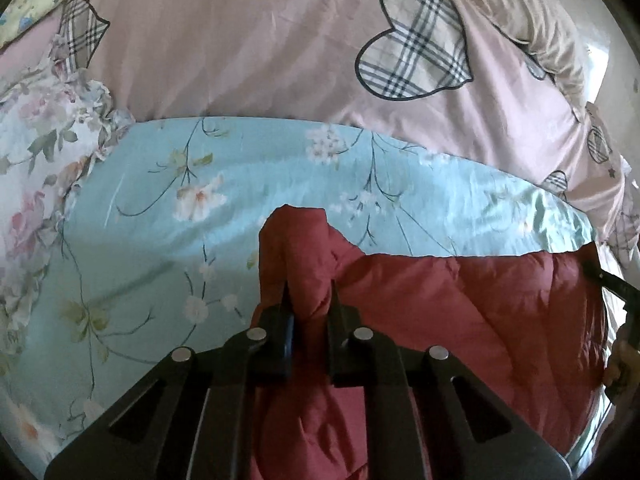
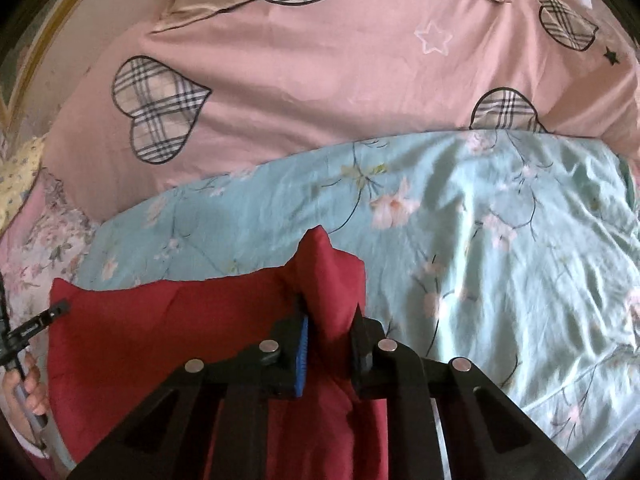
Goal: Fold large clothes
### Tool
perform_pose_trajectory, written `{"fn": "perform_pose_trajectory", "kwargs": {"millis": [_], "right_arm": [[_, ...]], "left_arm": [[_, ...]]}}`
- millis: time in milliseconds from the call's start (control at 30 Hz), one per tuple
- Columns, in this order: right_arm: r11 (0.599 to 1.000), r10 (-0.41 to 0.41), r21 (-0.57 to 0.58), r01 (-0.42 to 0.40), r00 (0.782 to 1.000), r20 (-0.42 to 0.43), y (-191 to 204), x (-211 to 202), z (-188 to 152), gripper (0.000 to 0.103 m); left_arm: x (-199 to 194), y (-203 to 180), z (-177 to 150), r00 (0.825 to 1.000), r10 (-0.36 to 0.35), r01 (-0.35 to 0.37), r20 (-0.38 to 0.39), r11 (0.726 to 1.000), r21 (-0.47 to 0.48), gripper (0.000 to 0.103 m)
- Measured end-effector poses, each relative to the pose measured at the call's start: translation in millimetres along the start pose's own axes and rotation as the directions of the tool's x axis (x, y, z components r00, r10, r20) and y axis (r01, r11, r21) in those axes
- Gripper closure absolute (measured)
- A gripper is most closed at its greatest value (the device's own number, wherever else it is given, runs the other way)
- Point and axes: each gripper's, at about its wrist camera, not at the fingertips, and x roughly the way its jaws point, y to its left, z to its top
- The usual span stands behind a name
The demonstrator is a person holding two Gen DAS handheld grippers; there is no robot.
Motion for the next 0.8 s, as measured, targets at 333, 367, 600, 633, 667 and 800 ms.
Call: {"fn": "perform_pose_trajectory", "kwargs": {"millis": [333, 367, 600, 633, 667, 800], "right_arm": [[0.997, -0.041, 0.054, 0.047, 0.993, -0.109, -18, 59, -15, 0.089], [0.997, -0.044, 0.053, 0.051, 0.993, -0.111, -18, 61, -15, 0.089], [0.996, -0.052, 0.067, 0.06, 0.991, -0.121, -21, 72, -20, 0.089], [0.996, -0.052, 0.067, 0.061, 0.991, -0.121, -21, 72, -21, 0.088], [0.996, -0.052, 0.068, 0.06, 0.991, -0.12, -21, 72, -22, 0.088], [0.996, -0.054, 0.067, 0.063, 0.991, -0.126, -22, 72, -20, 0.088]], "left_arm": [[67, 10, -7, 0.991, 0.007, -0.014, -0.13, 0.998, -0.055, 0.093], [70, 10, -8, 0.991, 0.007, -0.015, -0.132, 0.998, -0.053, 0.093], [83, 6, -12, 0.989, 0.018, -0.024, -0.146, 0.999, -0.037, 0.093], [84, 5, -13, 0.989, 0.019, -0.024, -0.149, 0.999, -0.035, 0.093], [85, 5, -14, 0.988, 0.02, -0.025, -0.151, 0.999, -0.034, 0.092], [81, 7, -13, 0.988, 0.017, -0.024, -0.151, 0.999, -0.043, 0.089]]}}
